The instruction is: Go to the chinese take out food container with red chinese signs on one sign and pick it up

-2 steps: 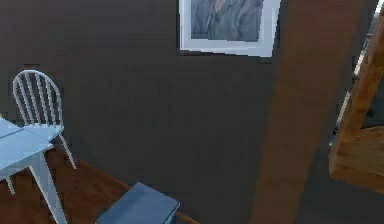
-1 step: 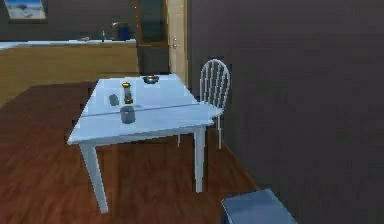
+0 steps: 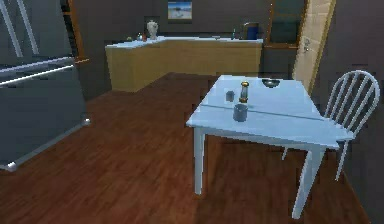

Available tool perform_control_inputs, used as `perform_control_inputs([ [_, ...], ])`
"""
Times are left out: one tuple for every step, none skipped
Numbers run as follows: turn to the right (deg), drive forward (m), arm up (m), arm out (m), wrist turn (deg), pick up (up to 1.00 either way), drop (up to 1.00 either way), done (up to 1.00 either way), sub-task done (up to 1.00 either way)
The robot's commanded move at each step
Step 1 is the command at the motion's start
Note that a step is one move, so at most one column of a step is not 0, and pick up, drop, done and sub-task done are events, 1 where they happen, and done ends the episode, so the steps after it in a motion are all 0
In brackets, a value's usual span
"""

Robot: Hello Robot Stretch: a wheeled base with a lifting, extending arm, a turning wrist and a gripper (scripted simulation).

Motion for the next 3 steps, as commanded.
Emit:
perform_control_inputs([
  [0.0,0.6,0.0,0.0,0.0,0.0,0.0,0.0,0.0],
  [-45.0,0.0,0.0,0.0,0.0,0.0,0.0,0.0,0.0],
  [-27.0,0.0,0.0,0.0,0.0,0.0,0.0,0.0,0.0],
])
